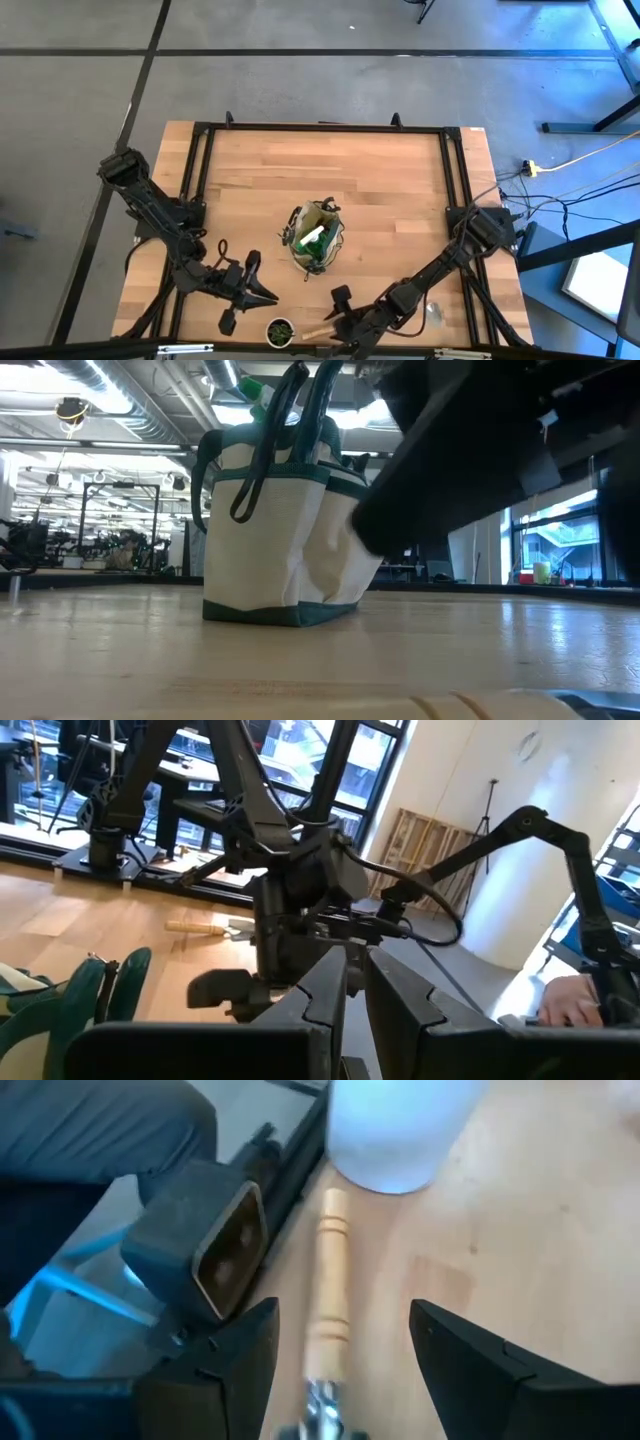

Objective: Pick & Place Garden tools in Gardening bag
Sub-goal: Put the left brown trowel into the side pocket of the green gardening bag

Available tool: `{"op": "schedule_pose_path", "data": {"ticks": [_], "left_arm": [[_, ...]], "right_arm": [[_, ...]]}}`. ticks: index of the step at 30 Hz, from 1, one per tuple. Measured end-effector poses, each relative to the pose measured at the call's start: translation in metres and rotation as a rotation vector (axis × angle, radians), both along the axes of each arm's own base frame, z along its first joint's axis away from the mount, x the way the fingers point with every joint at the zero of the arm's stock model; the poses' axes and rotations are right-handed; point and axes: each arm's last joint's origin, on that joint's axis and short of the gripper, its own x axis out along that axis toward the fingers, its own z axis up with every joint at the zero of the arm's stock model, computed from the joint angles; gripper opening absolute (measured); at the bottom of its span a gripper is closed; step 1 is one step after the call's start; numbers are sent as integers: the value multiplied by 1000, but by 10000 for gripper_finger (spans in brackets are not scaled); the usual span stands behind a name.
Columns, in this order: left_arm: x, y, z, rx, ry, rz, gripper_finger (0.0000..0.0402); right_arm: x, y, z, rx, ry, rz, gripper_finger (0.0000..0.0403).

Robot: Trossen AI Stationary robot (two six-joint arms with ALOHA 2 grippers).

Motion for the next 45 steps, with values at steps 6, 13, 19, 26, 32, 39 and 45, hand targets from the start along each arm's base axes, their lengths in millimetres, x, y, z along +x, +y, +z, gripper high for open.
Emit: {"op": "schedule_pose_path", "data": {"ticks": [6,13,19,26,32,39,45], "left_arm": [[1,-1,-2,-7,3,11,33],[0,-3,-3,-10,3,11,33],[0,-3,-3,-18,4,13,33],[0,-3,-3,-17,4,14,33],[0,-3,-3,-17,5,15,33],[0,-3,-3,-16,5,15,33],[0,-3,-3,-16,5,15,33]], "right_arm": [[7,7,2,-27,50,7,226],[3,5,-2,-13,134,-38,226],[4,5,-6,-6,141,-49,226],[6,5,-23,3,171,-75,226],[7,5,-23,-4,153,-85,211],[9,4,-21,-5,154,-86,164],[10,3,-21,-9,154,-92,126]]}}
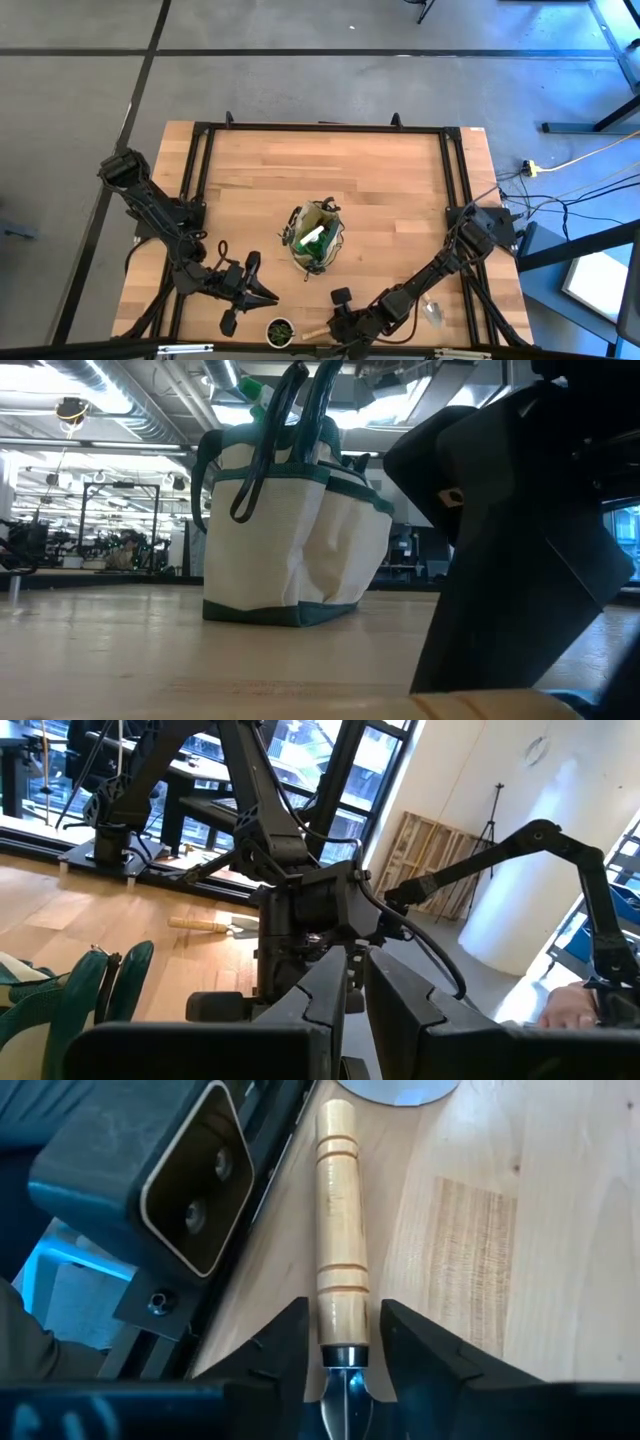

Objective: Pick & Place Garden tools in Gardening bag
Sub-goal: Put the left brown trowel into the side pocket of the green gardening bag

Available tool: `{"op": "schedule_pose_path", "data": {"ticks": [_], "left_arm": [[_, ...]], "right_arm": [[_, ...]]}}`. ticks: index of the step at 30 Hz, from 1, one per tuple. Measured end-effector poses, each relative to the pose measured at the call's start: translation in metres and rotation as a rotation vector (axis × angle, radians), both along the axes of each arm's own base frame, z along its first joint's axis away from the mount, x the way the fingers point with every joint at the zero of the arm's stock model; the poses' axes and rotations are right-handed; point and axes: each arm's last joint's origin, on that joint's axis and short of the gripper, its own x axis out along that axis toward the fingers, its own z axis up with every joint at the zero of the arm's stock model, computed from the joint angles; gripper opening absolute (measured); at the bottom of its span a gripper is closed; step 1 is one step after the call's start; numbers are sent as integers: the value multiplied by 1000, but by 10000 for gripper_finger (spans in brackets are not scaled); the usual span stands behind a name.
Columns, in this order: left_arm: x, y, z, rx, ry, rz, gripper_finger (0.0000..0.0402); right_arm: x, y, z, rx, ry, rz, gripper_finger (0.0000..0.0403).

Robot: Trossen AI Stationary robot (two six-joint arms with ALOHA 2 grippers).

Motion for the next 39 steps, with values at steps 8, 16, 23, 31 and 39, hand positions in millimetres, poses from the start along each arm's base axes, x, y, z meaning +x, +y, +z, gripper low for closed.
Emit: {"op": "schedule_pose_path", "data": {"ticks": [8,16,23,31,39], "left_arm": [[0,0,0,0,0,0,33],[0,1,-5,23,37,45,33],[1,4,-11,25,83,90,33],[1,3,-16,52,122,65,33],[9,-4,-16,235,224,82,5]], "right_arm": [[4,-5,0,13,1,-33,68],[15,-12,15,2,87,-129,69],[24,-16,52,-117,157,-216,69],[30,-12,98,-156,148,-237,68],[33,-18,119,-170,156,-282,68]]}}
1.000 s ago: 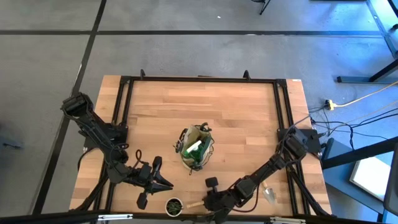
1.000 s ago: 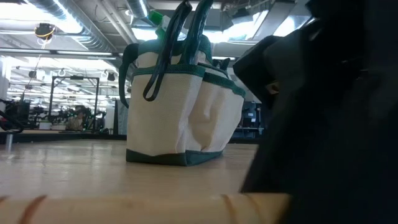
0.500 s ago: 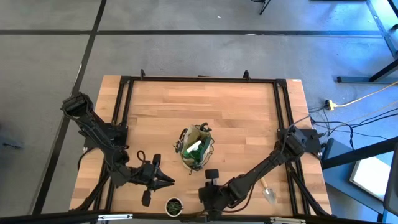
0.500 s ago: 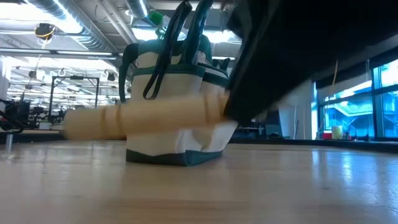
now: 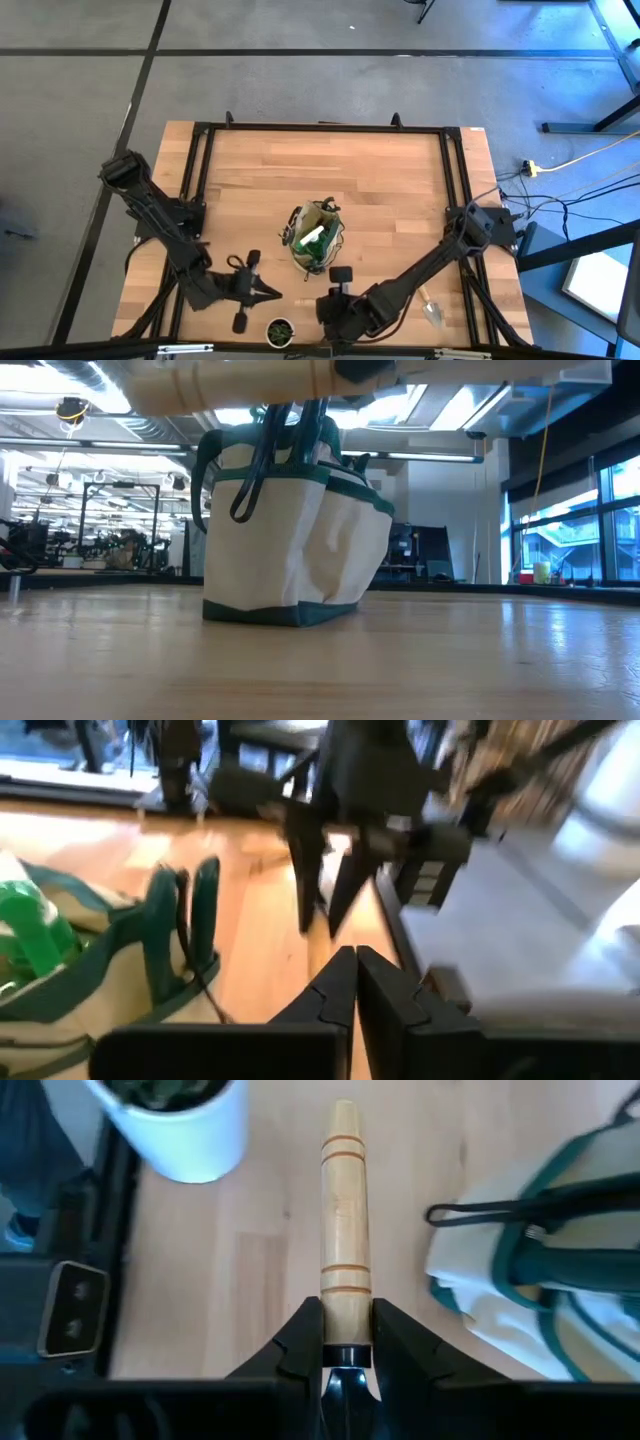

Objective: Pick & Place Garden tools in Gardening bag
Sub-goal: Put the left brown trowel into the side pocket of the green gardening bag

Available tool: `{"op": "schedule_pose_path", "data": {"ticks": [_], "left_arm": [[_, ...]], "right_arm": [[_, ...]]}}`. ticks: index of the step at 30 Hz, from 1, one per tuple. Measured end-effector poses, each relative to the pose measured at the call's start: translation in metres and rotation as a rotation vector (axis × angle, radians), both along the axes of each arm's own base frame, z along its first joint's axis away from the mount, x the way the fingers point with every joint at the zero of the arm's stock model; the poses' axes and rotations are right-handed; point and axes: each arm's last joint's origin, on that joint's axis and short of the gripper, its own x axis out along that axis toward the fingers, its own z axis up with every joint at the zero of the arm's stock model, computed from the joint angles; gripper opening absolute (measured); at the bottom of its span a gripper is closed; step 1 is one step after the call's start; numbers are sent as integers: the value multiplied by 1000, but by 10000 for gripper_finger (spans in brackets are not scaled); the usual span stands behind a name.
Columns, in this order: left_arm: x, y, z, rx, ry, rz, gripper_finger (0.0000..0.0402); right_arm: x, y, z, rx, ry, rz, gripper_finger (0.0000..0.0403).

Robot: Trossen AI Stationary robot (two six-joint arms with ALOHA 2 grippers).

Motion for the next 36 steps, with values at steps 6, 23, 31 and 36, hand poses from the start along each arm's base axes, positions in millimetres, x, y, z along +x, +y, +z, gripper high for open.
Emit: {"op": "schedule_pose_path", "data": {"ticks": [6,23,31,36], "left_arm": [[36,-27,1,162,136,27,3],[98,-88,-15,833,344,150,119],[102,-90,-15,794,376,162,197],[98,-83,-20,772,452,168,209]], "right_arm": [[4,-9,3,-7,13,-26,68],[5,-15,2,-8,35,-70,68],[4,-15,3,-8,39,-76,68],[4,-13,13,0,20,-86,68]]}}
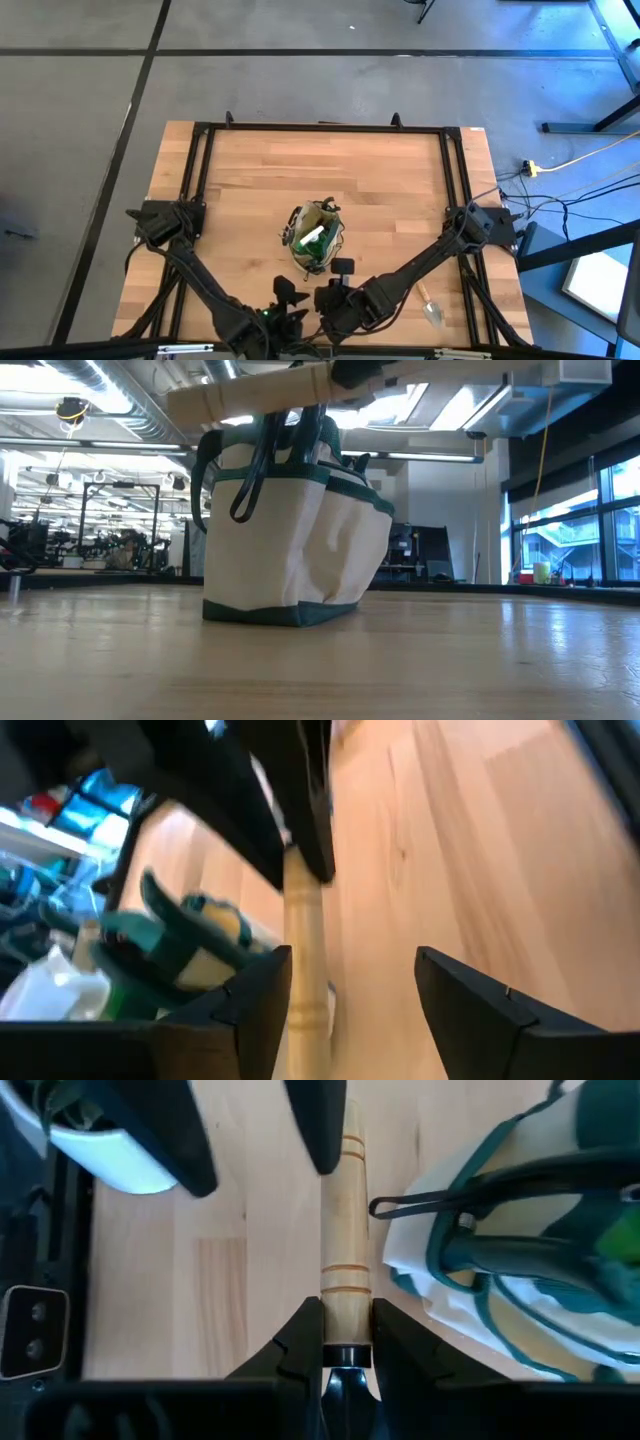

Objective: Pick & Place Garden tools in Gardening bag
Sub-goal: Put the left brown trowel into the side pocket of the green gardening bag

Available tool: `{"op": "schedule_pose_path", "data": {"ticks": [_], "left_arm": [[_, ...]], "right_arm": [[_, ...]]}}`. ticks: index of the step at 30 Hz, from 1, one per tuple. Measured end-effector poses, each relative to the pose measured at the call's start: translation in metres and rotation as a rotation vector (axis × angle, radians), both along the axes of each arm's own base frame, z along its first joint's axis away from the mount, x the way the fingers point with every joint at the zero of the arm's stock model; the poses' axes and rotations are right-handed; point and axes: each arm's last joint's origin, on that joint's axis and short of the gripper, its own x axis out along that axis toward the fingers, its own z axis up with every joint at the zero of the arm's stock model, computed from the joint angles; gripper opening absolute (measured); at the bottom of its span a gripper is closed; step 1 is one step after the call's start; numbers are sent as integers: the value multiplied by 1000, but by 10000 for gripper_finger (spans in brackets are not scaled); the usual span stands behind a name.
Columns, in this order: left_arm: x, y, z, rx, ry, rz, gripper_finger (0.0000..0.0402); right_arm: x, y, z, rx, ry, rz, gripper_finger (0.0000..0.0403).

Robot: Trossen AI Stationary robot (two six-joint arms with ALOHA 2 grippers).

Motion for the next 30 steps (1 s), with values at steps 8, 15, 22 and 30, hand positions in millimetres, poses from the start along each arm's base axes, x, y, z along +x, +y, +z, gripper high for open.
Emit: {"op": "schedule_pose_path", "data": {"ticks": [8,15,22,30], "left_arm": [[-4,6,0,58,-33,64,209],[-2,11,-2,40,-6,78,208],[0,16,-4,35,5,107,203],[2,19,-5,24,7,118,203]], "right_arm": [[-1,3,4,-17,-30,2,68],[-1,3,4,-19,-30,6,68],[0,4,5,-13,-39,6,68],[1,4,5,-8,-50,7,68]]}}
